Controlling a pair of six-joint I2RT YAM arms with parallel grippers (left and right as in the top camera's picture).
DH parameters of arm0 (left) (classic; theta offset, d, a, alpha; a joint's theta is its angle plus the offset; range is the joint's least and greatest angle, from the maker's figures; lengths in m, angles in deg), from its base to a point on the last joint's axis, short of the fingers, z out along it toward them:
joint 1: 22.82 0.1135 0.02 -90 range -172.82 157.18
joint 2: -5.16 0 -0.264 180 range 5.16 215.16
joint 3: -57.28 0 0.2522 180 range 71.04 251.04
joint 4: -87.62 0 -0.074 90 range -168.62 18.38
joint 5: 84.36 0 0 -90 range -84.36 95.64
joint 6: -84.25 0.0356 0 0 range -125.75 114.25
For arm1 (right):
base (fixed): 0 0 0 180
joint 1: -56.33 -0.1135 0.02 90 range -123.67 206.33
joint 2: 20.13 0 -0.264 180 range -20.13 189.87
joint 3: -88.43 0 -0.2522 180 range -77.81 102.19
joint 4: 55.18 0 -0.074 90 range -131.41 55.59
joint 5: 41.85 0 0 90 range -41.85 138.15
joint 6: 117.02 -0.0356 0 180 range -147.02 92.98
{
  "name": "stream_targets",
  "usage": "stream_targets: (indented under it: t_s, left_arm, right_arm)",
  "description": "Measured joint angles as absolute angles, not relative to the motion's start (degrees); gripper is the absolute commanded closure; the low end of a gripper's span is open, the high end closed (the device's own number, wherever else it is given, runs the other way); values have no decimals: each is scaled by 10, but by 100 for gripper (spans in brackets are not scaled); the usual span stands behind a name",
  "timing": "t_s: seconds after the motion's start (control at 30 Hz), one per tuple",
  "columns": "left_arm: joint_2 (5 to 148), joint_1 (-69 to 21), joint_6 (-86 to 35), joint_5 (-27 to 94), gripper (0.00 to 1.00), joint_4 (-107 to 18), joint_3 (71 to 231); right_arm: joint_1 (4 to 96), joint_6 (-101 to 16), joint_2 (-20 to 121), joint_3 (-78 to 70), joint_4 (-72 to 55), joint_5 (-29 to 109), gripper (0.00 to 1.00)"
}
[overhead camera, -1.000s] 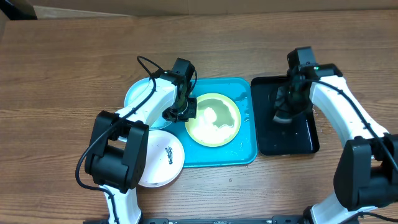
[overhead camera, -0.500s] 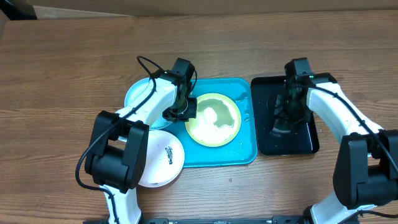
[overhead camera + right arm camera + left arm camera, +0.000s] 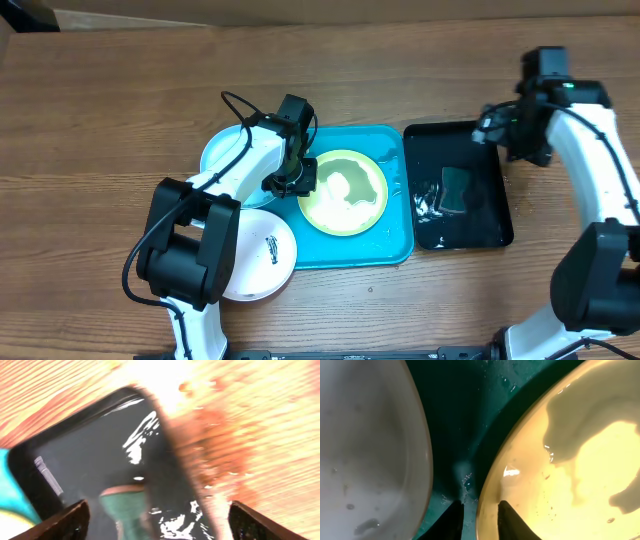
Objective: Clean dirty plates on tray and stack at the side
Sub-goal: 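Retract the right arm and lift the yellow plate with the left gripper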
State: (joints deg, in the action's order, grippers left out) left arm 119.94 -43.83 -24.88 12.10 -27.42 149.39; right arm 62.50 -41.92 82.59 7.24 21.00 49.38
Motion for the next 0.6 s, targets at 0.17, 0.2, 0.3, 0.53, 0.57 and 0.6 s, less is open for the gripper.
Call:
stream_targets:
  t_s: [0.17,0.2,0.3,0.53,0.57,0.6]
  left_arm:
    - [1199,-438,-249,123,76,-272,1494]
    - [1199,-438,-249,123,76,-270,1494]
    - [1199,-438,-249,123,81,-267,1494]
    - [1199,-438,-252,123,88,-264,1494]
    - [1199,-438,-252,123,86,-263,1494]
    - [1199,-438,-252,123,83,-262,1494]
  right_arm:
    - [682,-419,826,73,216,499,0]
    - [689,-419,826,72,215,500,0]
    - [705,-418,826,72,207,500,0]
    - [713,-418,826,72,200,500,0]
    - [713,-418,826,72,201,500,0]
    - [713,-418,826,72,200,500,0]
